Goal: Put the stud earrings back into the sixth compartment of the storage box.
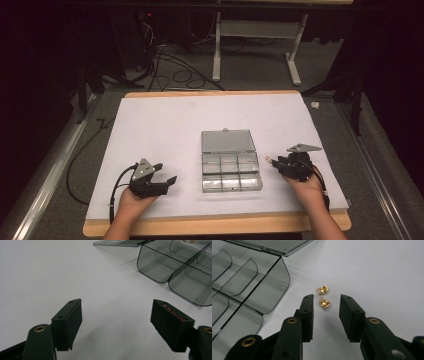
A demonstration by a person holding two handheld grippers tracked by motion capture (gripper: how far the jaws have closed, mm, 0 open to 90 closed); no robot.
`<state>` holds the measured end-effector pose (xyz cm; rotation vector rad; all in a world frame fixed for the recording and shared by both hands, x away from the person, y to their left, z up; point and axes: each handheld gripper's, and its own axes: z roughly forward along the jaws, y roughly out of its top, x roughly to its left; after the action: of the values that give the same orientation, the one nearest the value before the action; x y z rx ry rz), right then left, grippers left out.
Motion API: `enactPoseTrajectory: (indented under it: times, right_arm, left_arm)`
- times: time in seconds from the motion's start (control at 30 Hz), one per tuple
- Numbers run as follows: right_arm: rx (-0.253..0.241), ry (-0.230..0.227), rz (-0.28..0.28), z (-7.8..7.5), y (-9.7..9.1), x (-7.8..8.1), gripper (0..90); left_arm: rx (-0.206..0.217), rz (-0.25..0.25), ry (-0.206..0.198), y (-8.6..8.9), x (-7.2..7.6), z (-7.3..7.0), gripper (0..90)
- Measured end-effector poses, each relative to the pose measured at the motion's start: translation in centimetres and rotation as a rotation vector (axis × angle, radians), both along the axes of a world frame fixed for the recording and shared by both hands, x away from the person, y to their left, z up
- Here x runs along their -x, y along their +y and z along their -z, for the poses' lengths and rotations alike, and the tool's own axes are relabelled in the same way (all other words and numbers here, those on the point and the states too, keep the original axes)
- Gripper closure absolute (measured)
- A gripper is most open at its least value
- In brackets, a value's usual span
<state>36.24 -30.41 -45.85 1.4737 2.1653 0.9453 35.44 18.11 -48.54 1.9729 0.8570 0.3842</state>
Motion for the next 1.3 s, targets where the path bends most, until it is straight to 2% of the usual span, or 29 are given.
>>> enactPoseTrajectory:
  times: [0.23, 0.27, 0.33, 0.43, 0.53, 0.67, 0.73, 0.8, 1.0, 1.13, 1.3]
  right_arm:
    - [0.000, 0.034, 0.005, -0.6, 0.2, -0.3, 62.0]
    - [-0.008, 0.051, 0.010, -0.7, 0.3, -0.5, 60.1]
    - [0.015, 0.065, 0.012, -0.8, 0.4, -0.6, 58.9]
    - [0.003, 0.099, 0.019, -0.9, 0.4, -0.6, 56.5]
    - [0.007, 0.113, 0.023, -1.0, 0.4, -0.6, 55.5]
    - [0.008, 0.136, 0.023, -1.5, 0.5, -0.7, 53.7]
    - [0.024, 0.140, 0.019, -1.7, 0.6, -0.7, 53.3]
    - [0.032, 0.148, 0.019, -1.7, 0.7, -0.7, 52.8]
    - [0.037, 0.185, 0.003, -1.8, 0.9, -0.8, 51.7]
    - [0.046, 0.218, -0.005, -1.7, 1.3, -1.0, 51.2]
    - [0.052, 0.238, -0.015, -1.9, 1.4, -1.4, 51.2]
  left_arm:
    - [0.007, 0.008, 0.001, 0.1, 0.0, 0.0, 26.1]
    - [0.012, 0.006, -0.004, 0.1, 0.0, 0.0, 26.3]
    - [0.010, 0.007, 0.008, 0.1, -0.1, 0.0, 26.9]
    - [0.005, 0.010, 0.014, 0.1, -0.1, 0.0, 26.8]
    - [0.005, 0.002, 0.009, 0.1, -0.1, 0.0, 26.8]
    - [0.008, 0.020, 0.010, 0.1, -0.1, 0.0, 26.8]
    - [-0.007, 0.033, 0.015, -0.1, -0.2, 0.0, 26.8]
    - [-0.024, 0.035, 0.003, -0.3, 0.0, 0.0, 27.2]
    - [-0.019, 0.051, 0.010, -0.3, -0.1, 0.0, 27.5]
    - [-0.031, 0.056, 0.009, -0.4, -0.1, 0.0, 27.7]
    - [-0.037, 0.070, 0.010, -0.5, -0.1, 0.0, 27.7]
